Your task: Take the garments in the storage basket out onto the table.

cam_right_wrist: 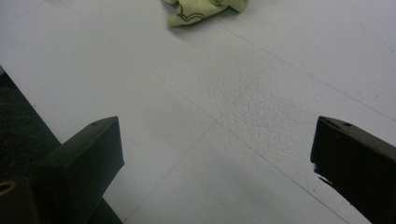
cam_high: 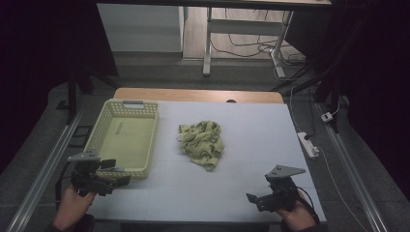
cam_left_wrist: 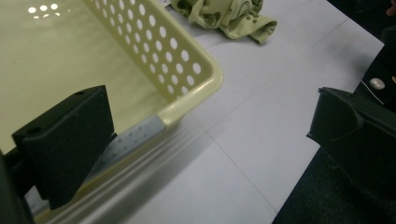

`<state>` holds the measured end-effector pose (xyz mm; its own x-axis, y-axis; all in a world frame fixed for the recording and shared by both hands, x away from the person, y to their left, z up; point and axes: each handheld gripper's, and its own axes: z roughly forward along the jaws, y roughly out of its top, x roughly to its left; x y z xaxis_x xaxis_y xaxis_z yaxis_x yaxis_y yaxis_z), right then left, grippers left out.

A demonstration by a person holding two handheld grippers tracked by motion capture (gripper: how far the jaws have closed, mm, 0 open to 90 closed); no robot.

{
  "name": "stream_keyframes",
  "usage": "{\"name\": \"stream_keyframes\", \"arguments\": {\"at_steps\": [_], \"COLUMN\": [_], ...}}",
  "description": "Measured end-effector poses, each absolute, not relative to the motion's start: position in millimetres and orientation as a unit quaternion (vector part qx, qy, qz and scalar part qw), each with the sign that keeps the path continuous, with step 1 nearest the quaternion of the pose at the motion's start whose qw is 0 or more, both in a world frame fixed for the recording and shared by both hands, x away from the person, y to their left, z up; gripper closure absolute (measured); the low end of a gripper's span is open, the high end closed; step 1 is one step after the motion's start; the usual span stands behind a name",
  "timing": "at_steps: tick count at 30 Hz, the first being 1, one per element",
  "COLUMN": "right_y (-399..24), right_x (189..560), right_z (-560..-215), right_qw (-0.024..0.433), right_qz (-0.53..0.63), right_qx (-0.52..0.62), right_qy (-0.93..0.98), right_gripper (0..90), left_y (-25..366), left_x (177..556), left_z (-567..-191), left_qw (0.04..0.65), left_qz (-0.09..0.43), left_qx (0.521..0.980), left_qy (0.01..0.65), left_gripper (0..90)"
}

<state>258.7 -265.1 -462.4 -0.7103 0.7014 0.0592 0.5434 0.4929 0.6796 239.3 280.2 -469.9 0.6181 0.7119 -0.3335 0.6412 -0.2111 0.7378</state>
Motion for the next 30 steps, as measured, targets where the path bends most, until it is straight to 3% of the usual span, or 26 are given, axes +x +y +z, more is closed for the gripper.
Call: {"name": "stream_keyframes", "arguments": {"at_steps": [30], "right_y": [-265], "right_x": [259], "right_z": [-462], "right_qw": [0.115], "right_qz": [0.348], "right_qx": [0.368], "right_qy": [0.854], "right_gripper": [2.2], "left_y": [323], "left_x": [203], "left_z": [-478], "left_qw": [0.445], "left_qz": [0.077], "left_qx": [0.747], "left_qy": [0.488], "left_gripper": [0.0]}}
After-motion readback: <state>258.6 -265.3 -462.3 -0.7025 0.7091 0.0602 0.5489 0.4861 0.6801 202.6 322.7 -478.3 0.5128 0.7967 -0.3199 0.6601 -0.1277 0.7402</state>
